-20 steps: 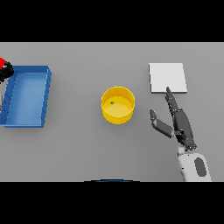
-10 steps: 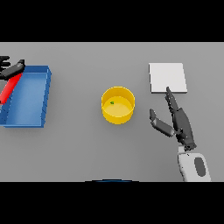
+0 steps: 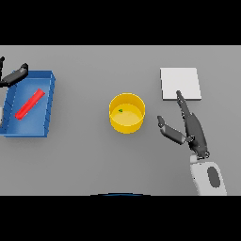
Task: Pick up the red beaker and tilt it to pour out 1 green nut into yellow bowl. Pick up the yellow bowl and place it on the metallic measuring scale.
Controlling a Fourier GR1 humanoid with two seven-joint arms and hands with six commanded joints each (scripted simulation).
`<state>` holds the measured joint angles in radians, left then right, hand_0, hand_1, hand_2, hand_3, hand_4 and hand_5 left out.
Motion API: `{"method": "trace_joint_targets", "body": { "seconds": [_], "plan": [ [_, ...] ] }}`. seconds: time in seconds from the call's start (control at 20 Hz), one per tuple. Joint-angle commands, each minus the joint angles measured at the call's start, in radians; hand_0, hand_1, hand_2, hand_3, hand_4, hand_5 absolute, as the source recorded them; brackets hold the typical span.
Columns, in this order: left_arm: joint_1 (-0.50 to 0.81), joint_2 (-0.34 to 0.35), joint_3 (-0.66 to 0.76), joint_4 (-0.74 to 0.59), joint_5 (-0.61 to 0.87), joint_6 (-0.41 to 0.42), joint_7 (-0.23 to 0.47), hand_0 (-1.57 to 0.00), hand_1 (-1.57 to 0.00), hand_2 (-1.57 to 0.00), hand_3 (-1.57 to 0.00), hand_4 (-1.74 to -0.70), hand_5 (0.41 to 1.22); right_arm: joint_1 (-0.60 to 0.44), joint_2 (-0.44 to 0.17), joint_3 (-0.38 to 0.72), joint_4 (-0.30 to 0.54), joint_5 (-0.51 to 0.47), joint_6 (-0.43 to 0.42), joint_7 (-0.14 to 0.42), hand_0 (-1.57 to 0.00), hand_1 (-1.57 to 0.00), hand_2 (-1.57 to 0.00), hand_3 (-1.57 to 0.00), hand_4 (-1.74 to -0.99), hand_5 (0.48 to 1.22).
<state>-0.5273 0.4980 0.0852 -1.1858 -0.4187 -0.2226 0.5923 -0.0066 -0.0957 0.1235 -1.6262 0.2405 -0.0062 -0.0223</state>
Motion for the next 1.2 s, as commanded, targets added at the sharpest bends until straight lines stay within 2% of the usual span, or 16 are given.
{"method": "trace_joint_targets", "body": {
  "seconds": [0.0, 0.1, 0.15, 0.25, 0.35, 0.5, 0.65, 0.7, 0.8, 0.9, 1.0, 1.15],
  "plan": [
    [-0.001, -0.004, 0.001, -0.004, -0.002, 0.013, -0.003, -0.03, -0.03, -0.03, -0.02, -0.72, 0.667, -0.014, -0.017, 0.008, -0.007, 0.041, -0.015, 0.024, 0.0, 0.0, 0.0, 0.0, -1.262, 0.675],
    [0.002, -0.013, 0.007, -0.026, 0.008, 0.021, -0.005, -0.02, -0.02, -0.02, -0.01, -0.72, 0.682, -0.04, -0.053, 0.03, -0.001, 0.058, 0.028, 0.014, 0.0, 0.0, 0.0, 0.0, -1.19, 0.663],
    [-0.005, -0.01, 0.01, -0.022, 0.008, 0.023, -0.007, -0.02, -0.01, -0.01, -0.01, -0.72, 0.685, -0.068, -0.069, 0.046, 0.0, 0.058, 0.062, -0.02, -0.01, 0.0, 0.0, 0.0, -1.167, 0.672],
    [-0.003, -0.017, 0.009, -0.032, 0.015, 0.021, -0.018, -0.01, -0.01, -0.01, 0.0, -0.73, 0.7, -0.143, -0.116, 0.065, 0.028, 0.057, 0.136, -0.03, -0.01, 0.0, 0.0, 0.0, -1.202, 0.683],
    [0.008, -0.022, 0.007, -0.041, 0.014, 0.026, -0.02, -0.01, -0.01, 0.0, 0.0, -0.74, 0.709, -0.215, -0.162, 0.119, 0.065, 0.128, 0.18, -0.037, 0.0, 0.0, 0.0, 0.0, -1.254, 0.666],
    [0.028, -0.021, 0.01, -0.061, 0.022, 0.021, -0.022, 0.0, 0.0, 0.0, 0.0, -0.74, 0.709, -0.3, -0.216, 0.199, 0.108, 0.246, 0.222, -0.019, 0.0, 0.0, 0.0, 0.0, -1.243, 0.638],
    [0.026, -0.015, 0.015, -0.053, 0.022, 0.019, -0.025, 0.0, 0.0, 0.0, 0.0, -0.75, 0.712, -0.382, -0.263, 0.268, 0.132, 0.327, 0.271, -0.05, 0.0, 0.0, 0.0, 0.0, -1.227, 0.616],
    [0.027, -0.018, 0.015, -0.055, 0.026, 0.018, -0.033, 0.0, 0.0, 0.0, 0.0, -0.75, 0.713, -0.41, -0.262, 0.293, 0.155, 0.351, 0.285, -0.046, 0.0, 0.0, 0.0, 0.0, -1.229, 0.616],
    [0.032, -0.023, 0.013, -0.056, 0.028, 0.02, -0.044, 0.0, 0.0, 0.0, 0.0, -0.75, 0.714, -0.451, -0.28, 0.331, 0.168, 0.376, 0.323, -0.083, 0.0, 0.0, 0.0, 0.0, -1.234, 0.62],
    [0.02, -0.024, 0.017, -0.046, 0.026, 0.025, -0.035, 0.0, 0.0, 0.0, 0.0, -0.76, 0.717, -0.489, -0.283, 0.371, 0.193, 0.405, 0.362, -0.081, 0.0, 0.0, 0.0, 0.0, -1.226, 0.632],
    [0.013, -0.034, 0.019, -0.031, 0.026, 0.037, -0.041, 0.0, 0.0, 0.0, 0.0, -0.76, 0.72, -0.514, -0.294, 0.4, 0.212, 0.427, 0.386, -0.105, 0.0, 0.0, 0.0, 0.0, -1.212, 0.638],
    [0.028, -0.03, 0.032, -0.04, 0.042, 0.035, -0.064, 0.0, 0.0, 0.0, 0.0, -0.78, 0.721, -0.551, -0.28, 0.434, 0.242, 0.446, 0.417, -0.099, 0.0, 0.0, 0.0, 0.0, -1.214, 0.648]
  ]
}}
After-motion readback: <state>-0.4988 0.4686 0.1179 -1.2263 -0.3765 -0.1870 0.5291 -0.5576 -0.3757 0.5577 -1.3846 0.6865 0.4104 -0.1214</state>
